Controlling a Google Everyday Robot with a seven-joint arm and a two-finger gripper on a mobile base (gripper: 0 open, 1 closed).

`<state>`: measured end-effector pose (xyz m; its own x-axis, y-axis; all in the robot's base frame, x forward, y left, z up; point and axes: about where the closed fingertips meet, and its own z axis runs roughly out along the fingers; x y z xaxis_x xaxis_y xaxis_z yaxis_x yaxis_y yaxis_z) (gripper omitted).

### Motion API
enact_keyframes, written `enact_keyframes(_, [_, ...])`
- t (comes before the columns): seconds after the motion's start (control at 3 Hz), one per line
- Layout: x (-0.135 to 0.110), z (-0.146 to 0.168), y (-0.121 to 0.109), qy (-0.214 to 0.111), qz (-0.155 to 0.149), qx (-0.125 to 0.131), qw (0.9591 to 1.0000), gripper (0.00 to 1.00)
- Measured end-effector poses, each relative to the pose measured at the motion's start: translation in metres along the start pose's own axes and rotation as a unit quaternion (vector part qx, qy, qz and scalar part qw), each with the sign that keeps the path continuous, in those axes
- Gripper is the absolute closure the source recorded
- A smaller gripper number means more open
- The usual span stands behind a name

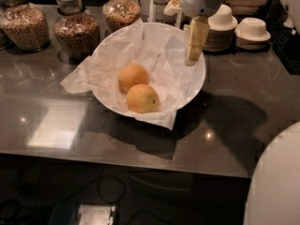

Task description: Pick orange from white bowl

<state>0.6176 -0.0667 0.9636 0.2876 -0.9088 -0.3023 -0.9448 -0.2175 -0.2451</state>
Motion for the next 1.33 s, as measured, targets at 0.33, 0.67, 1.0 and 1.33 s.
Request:
enact_keyframes(0.33, [-0.02, -0.003, 0.023, -0.018, -0.015, 0.0, 0.9997, 0.0])
enact_keyframes(0.67, [-0.067, 0.037, 0.086, -0.108, -0.008, -0.079, 0.991, 0.0])
enact_keyframes(1.0, [-0.083, 0.051, 0.103, -0.156, 0.0, -0.113, 0.9813, 0.0])
enact_keyframes(1.33, [-0.086, 0.05, 0.103, -0.16, 0.0, -0.112, 0.9806, 0.0])
